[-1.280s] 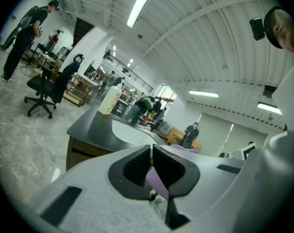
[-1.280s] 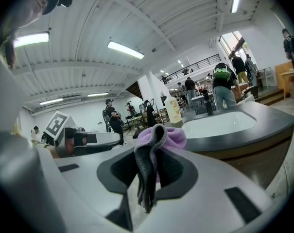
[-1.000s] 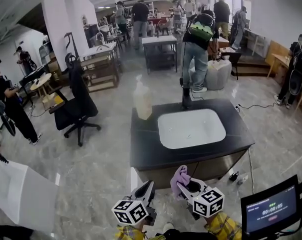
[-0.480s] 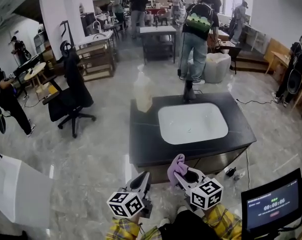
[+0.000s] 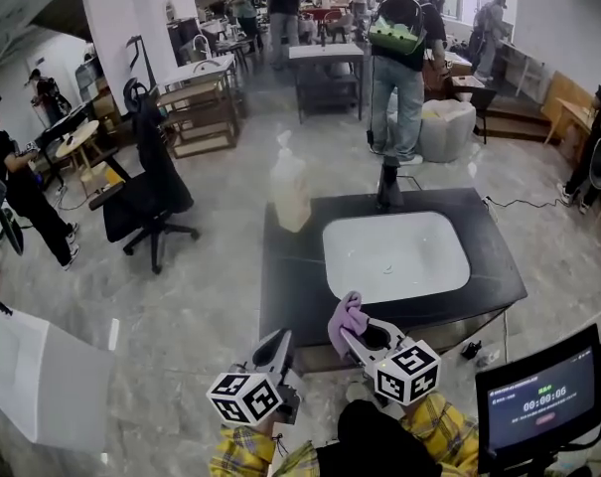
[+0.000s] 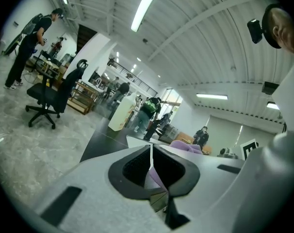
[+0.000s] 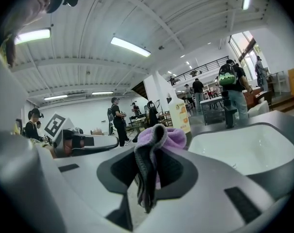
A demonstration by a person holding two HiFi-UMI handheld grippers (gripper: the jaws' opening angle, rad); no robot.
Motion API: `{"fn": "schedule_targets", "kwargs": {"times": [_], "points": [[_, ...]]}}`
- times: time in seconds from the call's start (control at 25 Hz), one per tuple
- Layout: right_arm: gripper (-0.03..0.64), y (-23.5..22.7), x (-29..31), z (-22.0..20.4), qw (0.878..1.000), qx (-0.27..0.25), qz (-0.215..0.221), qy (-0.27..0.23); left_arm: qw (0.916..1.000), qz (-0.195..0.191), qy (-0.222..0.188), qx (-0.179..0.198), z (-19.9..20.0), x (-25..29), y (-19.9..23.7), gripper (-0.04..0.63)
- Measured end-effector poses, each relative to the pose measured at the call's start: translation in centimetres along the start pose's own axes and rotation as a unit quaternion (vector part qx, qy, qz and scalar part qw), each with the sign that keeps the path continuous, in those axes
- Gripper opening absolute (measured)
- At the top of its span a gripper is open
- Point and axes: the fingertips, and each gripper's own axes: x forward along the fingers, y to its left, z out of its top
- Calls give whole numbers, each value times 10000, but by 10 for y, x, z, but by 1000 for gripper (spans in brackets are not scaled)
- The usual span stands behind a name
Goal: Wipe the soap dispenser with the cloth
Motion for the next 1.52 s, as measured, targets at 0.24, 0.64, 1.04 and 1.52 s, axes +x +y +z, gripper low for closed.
{"fn": "schedule_targets", "kwargs": {"times": [0.24,0.64,1.04,1.52], "points": [[80,-46,29,25,9998,-30,206,60,9998,135,-112,26,27,54,4,14],[80,-110,78,56,9982,-126,580,53,9985,436,-330,70,58,127,23,15],[80,-158,105,71,9959,-139,891,68,9965,708,-434,68,65,175,29,15],[80,-155,143,67,9948,-119,971,281,9959,793,-433,15,83,183,62,15]]}}
